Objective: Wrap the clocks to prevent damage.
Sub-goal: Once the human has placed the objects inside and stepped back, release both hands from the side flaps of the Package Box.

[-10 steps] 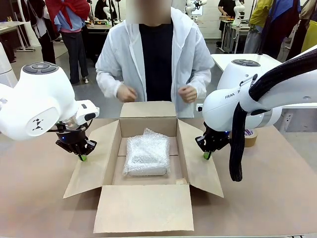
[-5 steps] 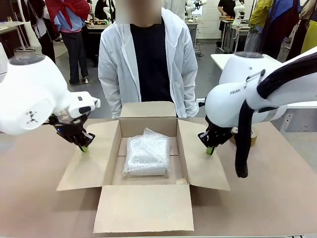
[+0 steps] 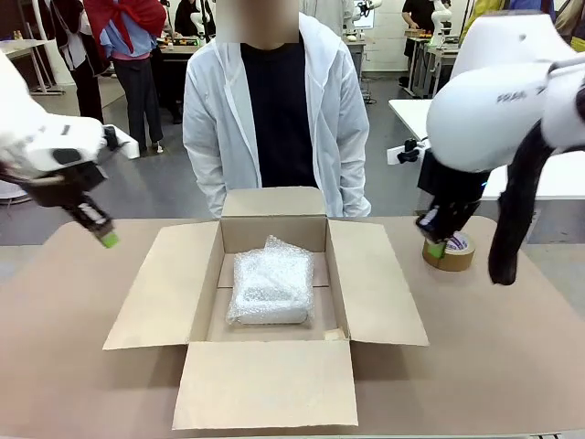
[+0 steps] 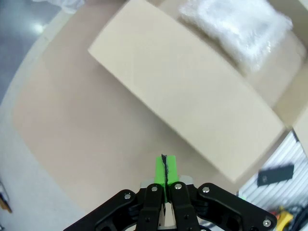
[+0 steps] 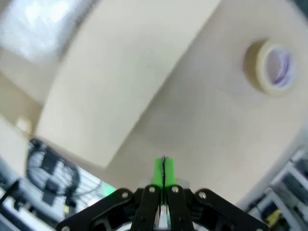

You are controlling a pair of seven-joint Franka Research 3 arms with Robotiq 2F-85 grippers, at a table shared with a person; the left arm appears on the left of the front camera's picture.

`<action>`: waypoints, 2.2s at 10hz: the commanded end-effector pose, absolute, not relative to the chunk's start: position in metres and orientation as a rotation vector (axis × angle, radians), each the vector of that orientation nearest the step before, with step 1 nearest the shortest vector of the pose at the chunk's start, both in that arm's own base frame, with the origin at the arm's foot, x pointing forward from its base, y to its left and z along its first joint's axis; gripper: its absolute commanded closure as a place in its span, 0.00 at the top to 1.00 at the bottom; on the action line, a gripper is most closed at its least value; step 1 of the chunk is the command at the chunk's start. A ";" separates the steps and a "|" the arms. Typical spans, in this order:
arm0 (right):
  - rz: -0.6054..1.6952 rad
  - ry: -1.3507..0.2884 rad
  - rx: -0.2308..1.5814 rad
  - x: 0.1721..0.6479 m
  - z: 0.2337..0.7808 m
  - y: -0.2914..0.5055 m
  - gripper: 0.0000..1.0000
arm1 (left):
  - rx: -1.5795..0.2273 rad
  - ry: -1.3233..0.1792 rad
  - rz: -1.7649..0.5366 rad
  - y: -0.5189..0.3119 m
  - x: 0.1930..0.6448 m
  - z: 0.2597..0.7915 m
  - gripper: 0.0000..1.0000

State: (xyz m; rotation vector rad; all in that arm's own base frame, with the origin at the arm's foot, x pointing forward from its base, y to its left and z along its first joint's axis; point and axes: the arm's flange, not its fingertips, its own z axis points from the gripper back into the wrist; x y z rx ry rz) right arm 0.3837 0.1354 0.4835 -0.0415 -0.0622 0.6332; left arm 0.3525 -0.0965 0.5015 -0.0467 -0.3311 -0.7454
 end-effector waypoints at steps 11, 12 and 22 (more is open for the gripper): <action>1.170 0.029 0.057 0.394 0.514 0.049 0.01 | -0.060 -0.105 -1.281 -0.020 0.348 0.538 0.01; 1.212 0.033 0.072 0.401 0.513 0.036 0.01 | -0.053 -0.103 -1.364 -0.010 0.353 0.540 0.01; 1.281 0.021 0.073 0.412 0.505 0.018 0.01 | -0.089 -0.119 -1.484 0.005 0.370 0.540 0.01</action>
